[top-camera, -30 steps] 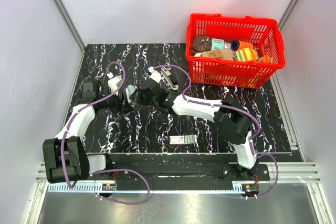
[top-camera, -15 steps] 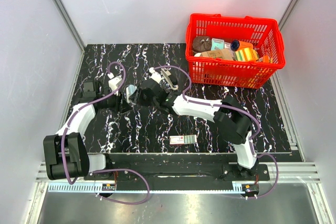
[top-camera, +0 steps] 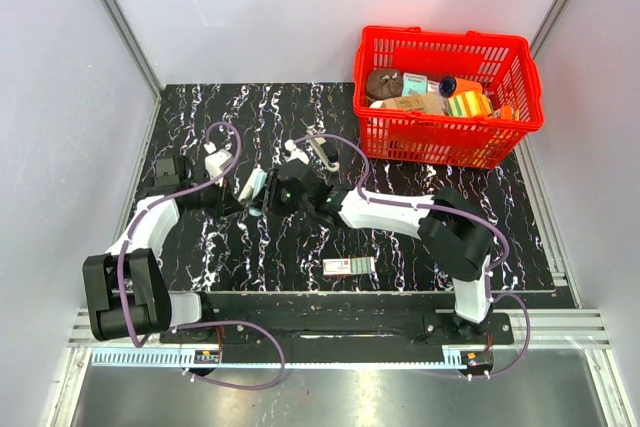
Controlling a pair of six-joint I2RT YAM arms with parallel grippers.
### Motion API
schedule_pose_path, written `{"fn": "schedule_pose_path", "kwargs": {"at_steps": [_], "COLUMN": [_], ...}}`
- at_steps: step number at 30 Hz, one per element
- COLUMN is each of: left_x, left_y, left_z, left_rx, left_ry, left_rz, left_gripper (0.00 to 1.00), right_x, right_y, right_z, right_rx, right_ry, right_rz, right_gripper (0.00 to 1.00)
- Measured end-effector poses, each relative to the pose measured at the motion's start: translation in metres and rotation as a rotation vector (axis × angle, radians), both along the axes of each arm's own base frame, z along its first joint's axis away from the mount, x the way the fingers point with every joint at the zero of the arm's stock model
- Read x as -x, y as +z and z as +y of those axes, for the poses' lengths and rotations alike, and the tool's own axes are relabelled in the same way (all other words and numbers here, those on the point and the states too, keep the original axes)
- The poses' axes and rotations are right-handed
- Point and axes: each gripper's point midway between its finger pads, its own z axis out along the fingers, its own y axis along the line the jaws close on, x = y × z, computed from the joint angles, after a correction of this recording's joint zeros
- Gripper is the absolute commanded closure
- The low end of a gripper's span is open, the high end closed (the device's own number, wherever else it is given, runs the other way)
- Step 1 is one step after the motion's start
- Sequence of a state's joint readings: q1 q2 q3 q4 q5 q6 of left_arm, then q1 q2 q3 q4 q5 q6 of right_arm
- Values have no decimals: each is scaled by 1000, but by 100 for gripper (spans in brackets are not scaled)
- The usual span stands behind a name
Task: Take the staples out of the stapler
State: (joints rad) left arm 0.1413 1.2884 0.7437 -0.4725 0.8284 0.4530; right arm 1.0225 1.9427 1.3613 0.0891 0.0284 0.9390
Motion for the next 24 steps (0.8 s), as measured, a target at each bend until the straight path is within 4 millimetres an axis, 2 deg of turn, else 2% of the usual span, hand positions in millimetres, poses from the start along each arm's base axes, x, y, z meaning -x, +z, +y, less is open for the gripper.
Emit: {"fn": "schedule_pose_path", "kwargs": {"at_steps": [6, 15, 20, 24], "left_x": [-9, -16, -26, -44], "left_y": [-8, -21, -14, 7], "left_z": [17, 40, 49, 66], "left_rx": [-89, -267, -371, -479], "left_ry": [2, 14, 13, 79], "left_rz": [-62, -195, -322, -447], "left_gripper": [100, 100, 100, 100], "right_x": [11, 28, 33, 43], "right_y": [5, -10, -14, -36], "right_z": [-7, -15, -26, -49], "right_rx": [31, 143, 192, 305], "right_ry": [85, 266, 343, 408], "right_rz": [-47, -136, -218, -227], "right_gripper": [100, 100, 100, 100]}}
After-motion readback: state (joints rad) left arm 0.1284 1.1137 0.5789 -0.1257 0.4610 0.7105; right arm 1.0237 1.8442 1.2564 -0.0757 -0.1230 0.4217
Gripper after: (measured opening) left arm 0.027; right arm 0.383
